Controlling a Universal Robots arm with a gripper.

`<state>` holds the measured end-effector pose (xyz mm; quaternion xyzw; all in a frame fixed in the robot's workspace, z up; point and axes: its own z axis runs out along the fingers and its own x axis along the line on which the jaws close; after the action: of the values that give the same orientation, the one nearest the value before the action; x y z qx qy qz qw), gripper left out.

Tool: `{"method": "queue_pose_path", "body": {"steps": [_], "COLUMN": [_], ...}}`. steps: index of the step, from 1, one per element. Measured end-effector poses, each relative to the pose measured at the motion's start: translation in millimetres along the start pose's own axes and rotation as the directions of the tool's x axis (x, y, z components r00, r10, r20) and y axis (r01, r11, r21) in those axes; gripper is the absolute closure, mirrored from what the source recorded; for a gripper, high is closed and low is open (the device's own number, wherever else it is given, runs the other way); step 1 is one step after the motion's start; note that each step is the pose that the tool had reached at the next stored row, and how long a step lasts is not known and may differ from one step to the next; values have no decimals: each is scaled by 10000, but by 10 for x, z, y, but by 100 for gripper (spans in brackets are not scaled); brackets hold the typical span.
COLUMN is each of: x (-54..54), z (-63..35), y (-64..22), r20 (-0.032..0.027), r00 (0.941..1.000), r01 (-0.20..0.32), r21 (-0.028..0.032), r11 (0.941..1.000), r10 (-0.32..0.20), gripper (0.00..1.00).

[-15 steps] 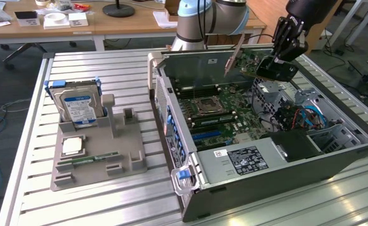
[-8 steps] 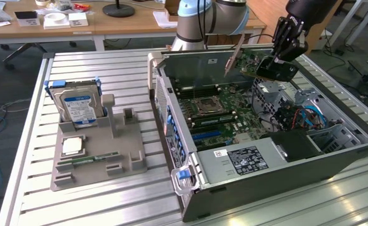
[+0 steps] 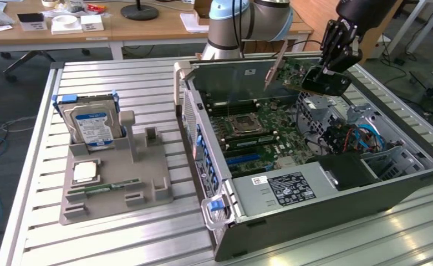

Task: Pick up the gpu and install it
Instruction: 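Insert the gpu into the slot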

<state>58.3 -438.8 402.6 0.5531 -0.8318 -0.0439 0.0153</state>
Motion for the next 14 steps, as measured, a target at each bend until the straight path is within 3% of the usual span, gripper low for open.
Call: {"method": "queue_pose_path", "body": {"steps": [12, 14], "x": [4, 5], "z": [1, 1], "y": [9, 11], "r20": [30, 44], "r00": [10000, 10000], "r01": [4, 6], "r21": [73, 107], "r11": [10000, 9999], "r10": [-5, -7], "gripper": [73, 73]}}
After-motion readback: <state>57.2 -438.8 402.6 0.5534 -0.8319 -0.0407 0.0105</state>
